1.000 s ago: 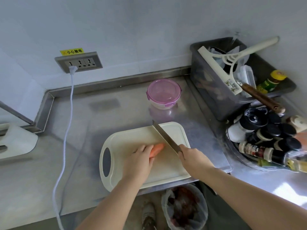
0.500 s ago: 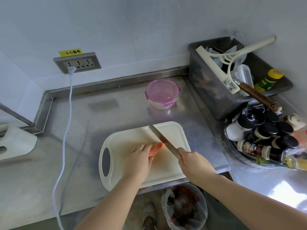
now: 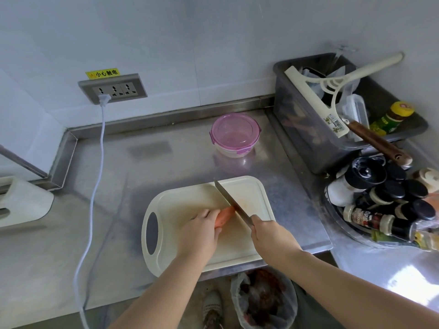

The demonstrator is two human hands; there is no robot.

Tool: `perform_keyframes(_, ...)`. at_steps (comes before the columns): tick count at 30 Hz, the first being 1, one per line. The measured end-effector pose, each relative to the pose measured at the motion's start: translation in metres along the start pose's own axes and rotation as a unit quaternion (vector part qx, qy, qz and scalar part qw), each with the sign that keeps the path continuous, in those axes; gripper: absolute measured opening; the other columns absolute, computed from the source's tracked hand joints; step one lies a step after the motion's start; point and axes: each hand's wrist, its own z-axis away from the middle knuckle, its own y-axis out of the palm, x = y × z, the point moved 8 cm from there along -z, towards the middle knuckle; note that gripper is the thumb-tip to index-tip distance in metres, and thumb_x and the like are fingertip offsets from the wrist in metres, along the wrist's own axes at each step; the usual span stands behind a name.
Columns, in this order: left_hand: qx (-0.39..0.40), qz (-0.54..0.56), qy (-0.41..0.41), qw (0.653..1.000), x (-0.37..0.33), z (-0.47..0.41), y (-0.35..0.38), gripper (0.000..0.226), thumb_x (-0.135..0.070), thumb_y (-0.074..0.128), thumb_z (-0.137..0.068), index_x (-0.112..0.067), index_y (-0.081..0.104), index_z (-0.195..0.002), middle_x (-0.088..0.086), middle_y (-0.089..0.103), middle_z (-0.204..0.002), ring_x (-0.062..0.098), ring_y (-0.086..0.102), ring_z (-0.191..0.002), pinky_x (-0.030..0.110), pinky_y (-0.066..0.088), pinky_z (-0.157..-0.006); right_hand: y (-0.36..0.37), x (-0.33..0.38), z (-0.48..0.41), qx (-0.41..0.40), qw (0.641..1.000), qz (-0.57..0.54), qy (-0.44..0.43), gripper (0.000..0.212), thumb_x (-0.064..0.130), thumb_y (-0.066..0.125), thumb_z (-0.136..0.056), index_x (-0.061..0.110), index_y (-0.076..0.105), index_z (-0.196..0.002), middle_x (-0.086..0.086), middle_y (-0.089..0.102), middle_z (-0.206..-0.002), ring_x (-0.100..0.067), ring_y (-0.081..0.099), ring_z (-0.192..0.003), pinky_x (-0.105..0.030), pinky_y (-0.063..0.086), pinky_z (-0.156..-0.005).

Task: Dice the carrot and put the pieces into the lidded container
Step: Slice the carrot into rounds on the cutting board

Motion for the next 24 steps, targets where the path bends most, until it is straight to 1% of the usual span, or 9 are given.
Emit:
perform_keyframes(3,0.004,0.000,-0.002,1.000,0.002,-0.001,0.000,0.045,-0.035,0.047,-0.096,-0.030,0.038,-0.139,-0.010,0.051,-0.129,0.015,0.054,-0.110,0.026,0.045,-0.085,0.002,0.003,-0.002,0.008,1.000,0.023,-0.016,0.039,0.008,0.043,-0.099,0.016,0.032,-0.136,-0.007,0.062,-0.107,-0.018,0.056,-0.073,-0.032,0.055,-0.074)
perform_keyframes(5,0.018,0.016,-0.004,1.000,0.004,-0.002,0.001,0.043,-0.035,0.048,-0.095,-0.030,0.040,-0.137,-0.009,0.051,-0.127,0.016,0.053,-0.111,0.029,0.047,-0.087,0.000,-0.004,-0.004,-0.007,1.000,0.003,-0.008,0.033,0.011,0.039,-0.100,0.020,0.035,-0.132,-0.004,0.063,-0.095,-0.020,0.064,-0.074,-0.034,0.059,-0.071)
perform_keyframes(8,0.034,0.026,-0.010,0.999,0.013,-0.004,-0.001,0.038,-0.030,0.051,-0.094,-0.029,0.045,-0.131,-0.008,0.053,-0.124,0.017,0.053,-0.111,0.032,0.047,-0.088,-0.012,-0.009,-0.003,-0.063,0.997,-0.013,-0.029,0.032,0.020,0.029,-0.103,0.025,0.038,-0.134,0.003,0.053,-0.073,-0.021,0.056,-0.063,-0.030,0.052,-0.060)
perform_keyframes(11,0.050,0.021,-0.009,0.998,0.023,-0.006,-0.006,0.038,-0.029,0.051,-0.092,-0.029,0.046,-0.130,-0.009,0.053,-0.127,0.016,0.053,-0.114,0.031,0.044,-0.092,-0.032,-0.014,0.001,-0.132,0.990,-0.023,-0.053,0.037,0.028,0.031,-0.103,0.031,0.041,-0.139,0.003,0.061,-0.083,-0.022,0.054,-0.067,-0.029,0.042,-0.057)
perform_keyframes(13,0.058,0.012,0.000,0.998,0.025,-0.008,-0.011,0.042,-0.033,0.051,-0.092,-0.031,0.044,-0.133,-0.011,0.051,-0.131,0.014,0.052,-0.117,0.032,0.042,-0.097,-0.042,-0.013,0.004,-0.186,0.979,0.011,-0.086,0.032,0.027,0.047,-0.098,0.031,0.054,-0.130,0.003,0.065,-0.077,-0.022,0.057,-0.059,-0.026,0.033,-0.046)
perform_keyframes(15,0.065,0.043,-0.013,0.997,0.030,-0.013,-0.015,0.043,-0.037,0.052,-0.091,-0.031,0.045,-0.133,-0.013,0.052,-0.130,0.013,0.052,-0.117,0.033,0.042,-0.099,-0.053,-0.015,0.006,-0.238,0.963,0.051,-0.113,0.029,0.021,0.076,-0.079,0.026,0.070,-0.107,0.003,0.059,-0.056,-0.020,0.043,-0.037,-0.018,0.016,-0.040)
perform_keyframes(17,0.069,0.110,-0.051,0.990,0.040,-0.019,-0.018,0.038,-0.030,0.054,-0.091,-0.027,0.051,-0.129,-0.011,0.056,-0.127,0.012,0.054,-0.116,0.031,0.042,-0.099,-0.057,-0.023,0.007,-0.262,0.955,0.067,-0.121,0.035,0.017,0.086,-0.064,0.022,0.073,-0.096,0.004,0.057,-0.050,-0.020,0.038,-0.030,-0.015,0.020,-0.040)
perform_keyframes(20,0.022,0.136,-0.075,0.988,0.053,-0.032,-0.026,0.025,-0.015,0.054,-0.090,-0.020,0.062,-0.114,-0.007,0.064,-0.114,0.010,0.059,-0.108,0.026,0.044,-0.094,-0.061,-0.039,0.009,-0.266,0.959,0.043,-0.085,0.036,0.028,0.077,-0.079,0.023,0.069,-0.113,0.004,0.069,-0.072,-0.022,0.057,-0.046,-0.023,0.035,-0.048)
perform_keyframes(24,0.048,0.111,-0.046,0.992,0.032,-0.046,-0.019,0.024,-0.018,0.053,-0.091,-0.021,0.062,-0.113,-0.008,0.064,-0.113,0.011,0.059,-0.105,0.029,0.046,-0.093,-0.058,-0.056,0.000,-0.209,0.978,0.012,-0.008,0.049,0.044,0.040,-0.100,0.030,0.033,-0.146,0.006,0.061,-0.126,-0.025,0.062,-0.098,-0.031,0.046,-0.085)
